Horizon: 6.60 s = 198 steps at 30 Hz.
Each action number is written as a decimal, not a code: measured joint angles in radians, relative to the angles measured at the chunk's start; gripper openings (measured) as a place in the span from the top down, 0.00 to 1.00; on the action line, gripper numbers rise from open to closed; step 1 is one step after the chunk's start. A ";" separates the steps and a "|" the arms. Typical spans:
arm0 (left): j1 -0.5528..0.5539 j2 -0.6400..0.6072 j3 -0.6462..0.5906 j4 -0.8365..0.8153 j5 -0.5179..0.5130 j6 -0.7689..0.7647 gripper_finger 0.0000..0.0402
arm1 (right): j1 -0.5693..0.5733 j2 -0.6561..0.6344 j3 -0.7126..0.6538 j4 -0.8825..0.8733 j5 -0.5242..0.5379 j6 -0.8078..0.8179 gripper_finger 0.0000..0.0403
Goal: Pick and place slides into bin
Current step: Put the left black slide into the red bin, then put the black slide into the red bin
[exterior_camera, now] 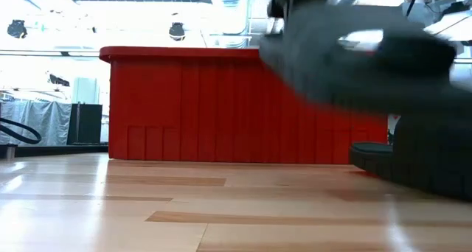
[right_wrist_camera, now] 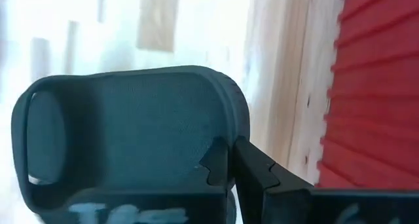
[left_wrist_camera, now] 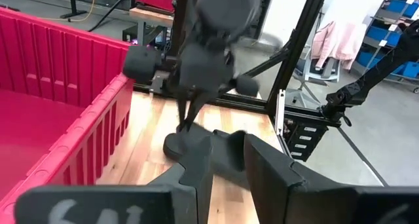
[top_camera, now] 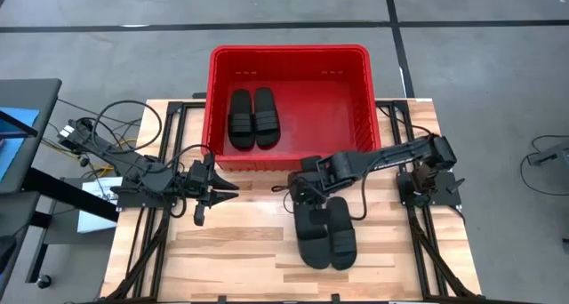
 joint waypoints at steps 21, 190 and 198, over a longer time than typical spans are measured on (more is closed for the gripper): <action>0.000 0.000 0.000 0.003 -0.002 -0.009 0.81 | -0.018 -0.014 0.644 -0.276 0.113 -0.094 1.00; 0.285 -0.253 0.000 -0.337 -0.207 0.010 0.81 | -0.660 -0.183 0.621 -0.243 -0.074 -0.592 0.79; 0.285 -0.254 0.000 -0.313 -0.206 0.010 0.81 | -0.561 -0.220 0.618 -0.417 -0.059 -0.303 0.79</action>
